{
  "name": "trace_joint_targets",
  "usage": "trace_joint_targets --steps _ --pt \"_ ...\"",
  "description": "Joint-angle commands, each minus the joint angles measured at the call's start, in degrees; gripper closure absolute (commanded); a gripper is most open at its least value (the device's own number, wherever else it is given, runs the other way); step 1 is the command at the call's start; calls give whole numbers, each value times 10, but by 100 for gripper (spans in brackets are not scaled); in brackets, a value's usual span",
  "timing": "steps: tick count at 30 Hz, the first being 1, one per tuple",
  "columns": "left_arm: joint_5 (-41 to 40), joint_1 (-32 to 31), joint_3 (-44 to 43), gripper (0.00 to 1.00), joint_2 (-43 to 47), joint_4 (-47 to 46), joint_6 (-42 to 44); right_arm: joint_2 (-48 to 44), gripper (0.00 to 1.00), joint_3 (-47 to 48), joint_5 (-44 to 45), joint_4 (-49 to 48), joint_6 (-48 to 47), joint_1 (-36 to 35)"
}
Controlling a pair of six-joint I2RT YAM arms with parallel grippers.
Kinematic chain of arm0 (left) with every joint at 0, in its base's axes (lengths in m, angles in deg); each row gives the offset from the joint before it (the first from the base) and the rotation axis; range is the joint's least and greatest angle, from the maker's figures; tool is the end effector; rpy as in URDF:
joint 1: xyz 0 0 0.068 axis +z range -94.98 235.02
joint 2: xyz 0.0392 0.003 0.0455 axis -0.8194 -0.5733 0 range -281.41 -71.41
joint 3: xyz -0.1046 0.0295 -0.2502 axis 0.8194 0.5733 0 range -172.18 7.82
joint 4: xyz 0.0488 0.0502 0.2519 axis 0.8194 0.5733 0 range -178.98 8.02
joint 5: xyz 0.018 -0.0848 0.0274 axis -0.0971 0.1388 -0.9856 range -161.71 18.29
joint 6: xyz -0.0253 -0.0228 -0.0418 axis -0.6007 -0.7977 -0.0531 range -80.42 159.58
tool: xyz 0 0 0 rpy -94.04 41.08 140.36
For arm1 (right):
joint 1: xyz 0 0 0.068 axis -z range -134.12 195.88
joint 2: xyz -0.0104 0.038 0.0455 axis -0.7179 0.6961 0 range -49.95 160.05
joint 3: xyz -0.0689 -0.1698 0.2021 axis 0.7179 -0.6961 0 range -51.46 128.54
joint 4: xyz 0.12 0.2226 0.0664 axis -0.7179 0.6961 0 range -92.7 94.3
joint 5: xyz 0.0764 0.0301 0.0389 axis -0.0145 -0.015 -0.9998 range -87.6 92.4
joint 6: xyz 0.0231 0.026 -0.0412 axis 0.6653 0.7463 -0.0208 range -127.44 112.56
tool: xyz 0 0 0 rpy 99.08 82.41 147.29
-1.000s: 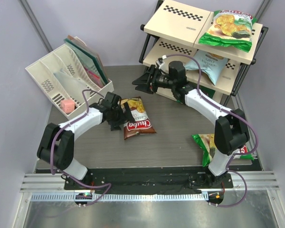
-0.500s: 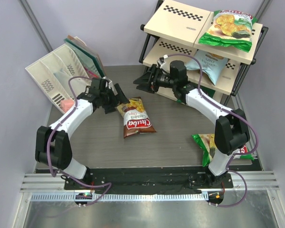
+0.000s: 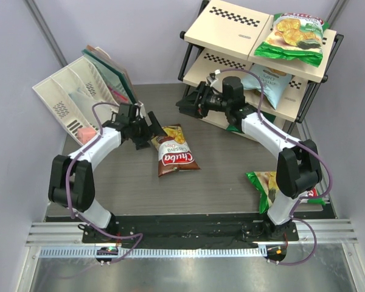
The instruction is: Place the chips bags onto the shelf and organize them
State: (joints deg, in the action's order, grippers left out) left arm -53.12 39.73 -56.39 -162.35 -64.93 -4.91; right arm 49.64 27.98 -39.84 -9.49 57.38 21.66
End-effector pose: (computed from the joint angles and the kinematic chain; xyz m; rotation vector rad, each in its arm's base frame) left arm 0.3233 -0.1002 0.2373 -0.5053 2.5375 -0.8252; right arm 0.3661 0.1911 0.3225 0.1231 2.1194 1.6845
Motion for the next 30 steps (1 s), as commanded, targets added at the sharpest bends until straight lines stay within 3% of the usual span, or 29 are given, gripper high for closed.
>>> trace_joint_targets --steps 1,23,30 --pt "20 0 21 4 -20 -32 -1 -37 48 -3 -14 0 -13 1" --pt "86 -26 75 8 -74 -137 -21 -41 47 -24 -8 2 -19 4" --pt "86 -25 114 18 -58 -146 -31 -41 48 -26 -4 0 -18 3"
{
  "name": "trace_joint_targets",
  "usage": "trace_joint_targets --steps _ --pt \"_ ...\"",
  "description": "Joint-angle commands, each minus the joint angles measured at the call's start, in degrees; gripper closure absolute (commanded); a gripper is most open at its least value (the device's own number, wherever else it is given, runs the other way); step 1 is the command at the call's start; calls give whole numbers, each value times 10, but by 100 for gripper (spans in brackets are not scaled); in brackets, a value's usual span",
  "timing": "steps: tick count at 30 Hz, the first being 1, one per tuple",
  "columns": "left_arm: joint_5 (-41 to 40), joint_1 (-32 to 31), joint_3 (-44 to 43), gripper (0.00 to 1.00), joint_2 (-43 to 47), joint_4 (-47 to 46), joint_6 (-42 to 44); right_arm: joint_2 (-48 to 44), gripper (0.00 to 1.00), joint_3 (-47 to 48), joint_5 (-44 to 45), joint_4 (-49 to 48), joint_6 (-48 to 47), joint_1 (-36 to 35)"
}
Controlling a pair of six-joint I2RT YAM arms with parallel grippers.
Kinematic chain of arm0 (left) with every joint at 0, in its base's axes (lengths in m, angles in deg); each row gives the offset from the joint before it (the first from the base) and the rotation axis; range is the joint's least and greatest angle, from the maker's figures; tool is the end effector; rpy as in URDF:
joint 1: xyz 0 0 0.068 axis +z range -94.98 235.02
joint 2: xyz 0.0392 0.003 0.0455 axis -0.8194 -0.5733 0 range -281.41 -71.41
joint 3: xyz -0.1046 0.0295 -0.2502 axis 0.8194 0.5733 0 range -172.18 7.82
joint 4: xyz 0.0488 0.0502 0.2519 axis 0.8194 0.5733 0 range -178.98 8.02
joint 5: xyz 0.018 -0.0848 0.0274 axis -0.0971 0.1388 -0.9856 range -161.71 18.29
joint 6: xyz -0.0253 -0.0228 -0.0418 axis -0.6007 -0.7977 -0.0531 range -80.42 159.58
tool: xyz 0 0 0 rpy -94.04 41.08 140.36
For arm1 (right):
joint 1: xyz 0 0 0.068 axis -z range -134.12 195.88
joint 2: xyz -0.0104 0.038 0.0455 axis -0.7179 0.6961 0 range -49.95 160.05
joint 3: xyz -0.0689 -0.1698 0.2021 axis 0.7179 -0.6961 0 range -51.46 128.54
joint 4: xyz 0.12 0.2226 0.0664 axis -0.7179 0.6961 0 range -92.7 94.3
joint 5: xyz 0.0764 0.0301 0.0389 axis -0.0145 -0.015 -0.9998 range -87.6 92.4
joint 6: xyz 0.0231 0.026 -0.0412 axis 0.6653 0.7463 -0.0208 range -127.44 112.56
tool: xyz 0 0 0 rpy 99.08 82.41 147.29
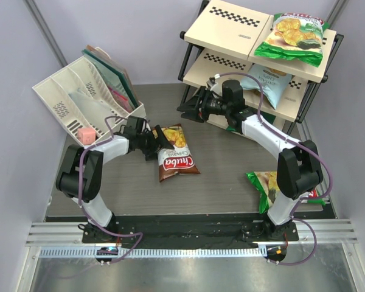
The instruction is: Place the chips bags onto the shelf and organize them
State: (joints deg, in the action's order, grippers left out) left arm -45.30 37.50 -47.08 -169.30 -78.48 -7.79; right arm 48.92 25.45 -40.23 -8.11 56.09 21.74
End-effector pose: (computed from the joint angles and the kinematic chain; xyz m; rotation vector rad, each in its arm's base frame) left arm 0.3189 -0.1173 0.1667 -0.4879 2.6329 -1.0012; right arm 0.3610 0.1884 0.3098 0.1314 2.1700 1.6661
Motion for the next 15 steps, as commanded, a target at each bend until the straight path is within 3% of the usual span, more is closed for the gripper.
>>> trace_joint_targets --steps 1,11,15 --pt "8 -2 26 19 13 -11 -2 -33 48 -3 1 -14 -5 2" --pt "2 -3 34 40 38 -15 -10 -32 47 -6 0 -21 -2 3" --pt "23 -4 34 60 25 -50 -25 -32 47 -7 0 -21 -2 2"
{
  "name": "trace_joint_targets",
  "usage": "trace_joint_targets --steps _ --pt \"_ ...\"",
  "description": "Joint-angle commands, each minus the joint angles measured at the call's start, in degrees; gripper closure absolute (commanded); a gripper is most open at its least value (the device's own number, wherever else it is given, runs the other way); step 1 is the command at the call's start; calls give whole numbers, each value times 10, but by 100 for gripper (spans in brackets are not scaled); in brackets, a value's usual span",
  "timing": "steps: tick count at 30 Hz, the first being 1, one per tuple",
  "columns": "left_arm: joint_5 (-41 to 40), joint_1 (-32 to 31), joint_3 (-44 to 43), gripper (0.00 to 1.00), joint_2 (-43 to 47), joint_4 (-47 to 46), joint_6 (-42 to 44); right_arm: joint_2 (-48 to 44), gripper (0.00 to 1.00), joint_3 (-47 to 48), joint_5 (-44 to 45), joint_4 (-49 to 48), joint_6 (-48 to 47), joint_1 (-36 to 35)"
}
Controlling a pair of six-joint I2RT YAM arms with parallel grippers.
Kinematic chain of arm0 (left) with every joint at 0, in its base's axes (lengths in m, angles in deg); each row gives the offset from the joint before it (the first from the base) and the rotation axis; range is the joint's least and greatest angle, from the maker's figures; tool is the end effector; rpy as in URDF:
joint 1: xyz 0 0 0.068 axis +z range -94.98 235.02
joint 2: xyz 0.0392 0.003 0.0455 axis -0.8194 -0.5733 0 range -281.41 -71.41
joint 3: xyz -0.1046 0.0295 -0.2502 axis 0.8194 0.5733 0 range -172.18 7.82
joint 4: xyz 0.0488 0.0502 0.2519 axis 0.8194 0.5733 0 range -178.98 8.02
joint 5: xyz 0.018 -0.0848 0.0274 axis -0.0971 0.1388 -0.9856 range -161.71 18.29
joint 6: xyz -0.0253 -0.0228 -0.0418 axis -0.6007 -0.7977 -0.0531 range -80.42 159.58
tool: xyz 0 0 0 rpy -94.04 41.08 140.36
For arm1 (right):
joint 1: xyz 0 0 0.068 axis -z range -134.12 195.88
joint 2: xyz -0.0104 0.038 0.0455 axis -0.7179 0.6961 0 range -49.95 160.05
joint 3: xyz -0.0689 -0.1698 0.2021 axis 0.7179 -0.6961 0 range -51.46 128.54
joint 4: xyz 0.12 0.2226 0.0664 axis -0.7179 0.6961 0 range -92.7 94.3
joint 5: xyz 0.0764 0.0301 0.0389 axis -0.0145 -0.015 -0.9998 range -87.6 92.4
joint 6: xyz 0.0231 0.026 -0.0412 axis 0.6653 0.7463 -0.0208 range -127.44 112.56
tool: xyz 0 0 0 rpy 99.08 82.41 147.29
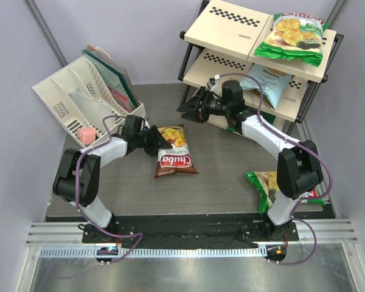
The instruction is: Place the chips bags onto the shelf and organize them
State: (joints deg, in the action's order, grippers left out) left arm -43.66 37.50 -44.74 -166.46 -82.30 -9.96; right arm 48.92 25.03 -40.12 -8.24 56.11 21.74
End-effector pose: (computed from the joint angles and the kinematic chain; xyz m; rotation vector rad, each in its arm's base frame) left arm 0.3129 -0.1164 0.1754 -0.4852 2.5684 -1.0771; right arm 0.3606 0.1882 0.3075 0.1368 2.1746 1.6637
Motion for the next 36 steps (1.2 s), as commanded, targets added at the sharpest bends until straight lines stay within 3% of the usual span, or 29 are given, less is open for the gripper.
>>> trace_joint_targets --steps 1,3,8,9,17,25,27,28,31,33,36 --pt "15 -6 8 64 -11 -16 -6 -32 48 -2 -1 -19 -2 3" --pt "19 -8 3 78 -18 -20 -10 -32 47 -2 0 -19 -2 2" --pt "31 -12 -7 91 -23 -25 -24 -36 47 -5 3 -11 -6 2" --pt "33 -12 -10 99 -22 -25 -26 -38 47 -6 6 -4 -10 3" --pt "3 -11 -54 100 3 -21 -96 -58 46 -9 53 90 -72 7" --pt "-15 -11 -80 100 -9 11 -124 -97 46 -1 104 249 -179 15" --pt "-12 -11 -82 91 -17 18 -122 -108 45 -23 104 250 -179 21" --pt "-12 -11 -82 71 -18 27 -115 -118 46 -28 104 250 -179 27" --pt "-31 -11 -88 40 -14 62 -72 -130 46 -41 102 250 -181 32" --pt "-44 -11 -104 32 -17 102 -41 -133 46 -44 100 249 -182 35" --pt "-45 -11 -123 31 -45 127 2 -134 45 -45 97 249 -181 35"
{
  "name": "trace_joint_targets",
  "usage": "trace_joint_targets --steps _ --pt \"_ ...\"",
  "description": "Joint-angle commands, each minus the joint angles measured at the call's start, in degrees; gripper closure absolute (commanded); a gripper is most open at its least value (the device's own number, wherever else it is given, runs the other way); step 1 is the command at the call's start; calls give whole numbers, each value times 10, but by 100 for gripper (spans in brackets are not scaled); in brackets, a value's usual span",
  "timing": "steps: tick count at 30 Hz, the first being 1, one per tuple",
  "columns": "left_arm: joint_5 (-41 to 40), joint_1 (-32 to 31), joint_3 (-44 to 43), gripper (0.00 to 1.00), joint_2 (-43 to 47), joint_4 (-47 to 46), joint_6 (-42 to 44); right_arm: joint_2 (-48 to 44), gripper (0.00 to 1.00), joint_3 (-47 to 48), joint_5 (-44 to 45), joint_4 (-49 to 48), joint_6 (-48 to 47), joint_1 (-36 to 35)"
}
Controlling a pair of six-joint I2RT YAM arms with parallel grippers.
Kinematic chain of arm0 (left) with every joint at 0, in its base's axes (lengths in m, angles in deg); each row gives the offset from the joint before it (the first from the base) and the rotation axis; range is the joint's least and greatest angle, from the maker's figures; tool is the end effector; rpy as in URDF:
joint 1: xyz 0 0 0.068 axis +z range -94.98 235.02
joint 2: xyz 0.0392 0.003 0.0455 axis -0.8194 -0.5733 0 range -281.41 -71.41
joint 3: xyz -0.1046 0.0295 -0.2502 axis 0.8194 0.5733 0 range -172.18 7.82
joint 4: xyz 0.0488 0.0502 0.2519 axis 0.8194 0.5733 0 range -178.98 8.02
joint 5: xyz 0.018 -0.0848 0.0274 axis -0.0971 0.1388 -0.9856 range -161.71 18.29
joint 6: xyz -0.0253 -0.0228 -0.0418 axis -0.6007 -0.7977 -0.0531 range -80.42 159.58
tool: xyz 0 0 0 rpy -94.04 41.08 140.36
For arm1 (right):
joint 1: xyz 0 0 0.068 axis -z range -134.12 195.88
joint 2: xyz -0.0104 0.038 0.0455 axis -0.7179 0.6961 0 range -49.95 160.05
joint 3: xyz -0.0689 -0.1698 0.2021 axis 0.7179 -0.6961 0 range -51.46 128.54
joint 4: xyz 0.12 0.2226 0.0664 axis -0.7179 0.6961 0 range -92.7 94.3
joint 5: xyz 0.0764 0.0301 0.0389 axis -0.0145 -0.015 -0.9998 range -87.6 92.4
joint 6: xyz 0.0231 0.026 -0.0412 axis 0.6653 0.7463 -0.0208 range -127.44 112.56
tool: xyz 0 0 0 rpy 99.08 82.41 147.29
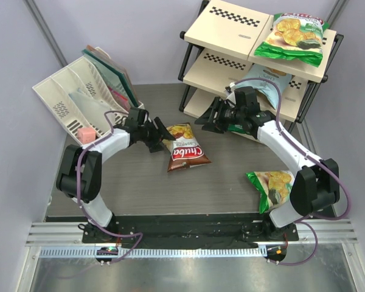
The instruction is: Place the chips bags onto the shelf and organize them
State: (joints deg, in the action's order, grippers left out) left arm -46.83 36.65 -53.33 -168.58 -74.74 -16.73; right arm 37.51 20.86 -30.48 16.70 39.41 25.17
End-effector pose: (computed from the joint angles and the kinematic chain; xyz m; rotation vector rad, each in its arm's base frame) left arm 0.3316 -0.1259 0.1981 -0.6621 2.5766 -1.0465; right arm 0.3168 0.1406 0.3122 0.1752 2.3551 1.2546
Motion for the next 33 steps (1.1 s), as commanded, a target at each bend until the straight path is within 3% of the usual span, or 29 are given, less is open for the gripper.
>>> trace_joint_targets --steps 1,10,26,33 --pt "-1 -3 -40 30 -32 52 74 -20 46 -3 0 -1 -14 1" --pt "25 -7 -32 28 -68 5 78 -31 45 -14 -3 -1 -11 6" --pt "28 -44 60 30 -105 -125 69 -25 46 -12 -9 -6 9 8" --pt "33 -51 74 63 -124 -172 53 -22 46 -11 -9 -7 17 8"
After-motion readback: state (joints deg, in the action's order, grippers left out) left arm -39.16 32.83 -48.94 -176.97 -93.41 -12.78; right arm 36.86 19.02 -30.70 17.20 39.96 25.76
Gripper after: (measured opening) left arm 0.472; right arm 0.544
